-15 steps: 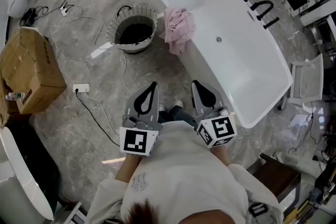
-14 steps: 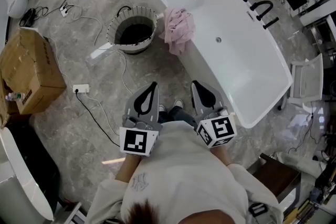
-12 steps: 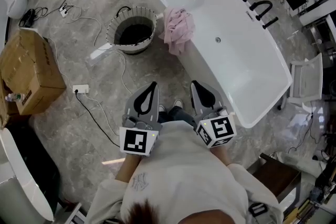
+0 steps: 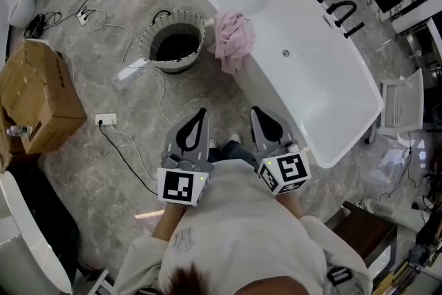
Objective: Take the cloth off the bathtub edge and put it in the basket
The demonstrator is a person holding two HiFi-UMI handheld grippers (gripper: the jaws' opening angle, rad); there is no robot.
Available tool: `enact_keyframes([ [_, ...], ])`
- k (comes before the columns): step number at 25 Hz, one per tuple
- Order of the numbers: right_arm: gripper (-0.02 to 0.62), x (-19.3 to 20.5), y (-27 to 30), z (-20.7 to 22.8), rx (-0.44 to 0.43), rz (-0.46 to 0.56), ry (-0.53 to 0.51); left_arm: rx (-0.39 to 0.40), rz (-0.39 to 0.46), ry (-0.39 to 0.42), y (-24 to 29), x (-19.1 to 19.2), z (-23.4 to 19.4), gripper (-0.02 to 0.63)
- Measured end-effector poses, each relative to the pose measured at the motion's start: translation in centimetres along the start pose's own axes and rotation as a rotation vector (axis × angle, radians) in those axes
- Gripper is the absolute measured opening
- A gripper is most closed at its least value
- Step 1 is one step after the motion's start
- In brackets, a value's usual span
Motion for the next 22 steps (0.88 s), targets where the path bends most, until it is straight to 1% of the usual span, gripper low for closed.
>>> enact_keyframes([
  [6,0.0,-0.1,-0.1,-0.5,0.01,0.011,-0.01,0.016,0.009,-0.007,-0.4,0.1,-0.2,0.012],
  [10,0.0,-0.5,-0.7,-1.0,-0.026,0.086,0.041,0.025,0.013,-0.013,-1.0,0.1,-0.3,0.012],
  [12,0.0,-0.6,-1.0,-1.1,-0.041,0.101,0.062,0.036,0.015,-0.013,-1.2,0.2,-0.2,0.012],
  [15,0.0,-0.2,-1.0,-1.3,-0.046,0.093,0.082,0.056,0.021,-0.02,-1.4,0.3,-0.1,0.012],
  [20,0.0,0.4,-0.4,-1.2,-0.016,0.044,0.06,0.065,0.018,-0.039,-1.0,0.4,-0.2,0.012],
  [22,0.0,0.4,0.0,-0.9,-0.017,0.025,0.071,0.063,0.011,-0.049,-0.7,0.4,-0.5,0.014],
])
Point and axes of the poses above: the fingertips, and each gripper's own axes: y forward along the fingers, z to its right, x out of its underside, the point moved 9 cm from there along -y, backward along the fingers, and after that the axes turned 5 degrees about -z, right-handed, at the moved point
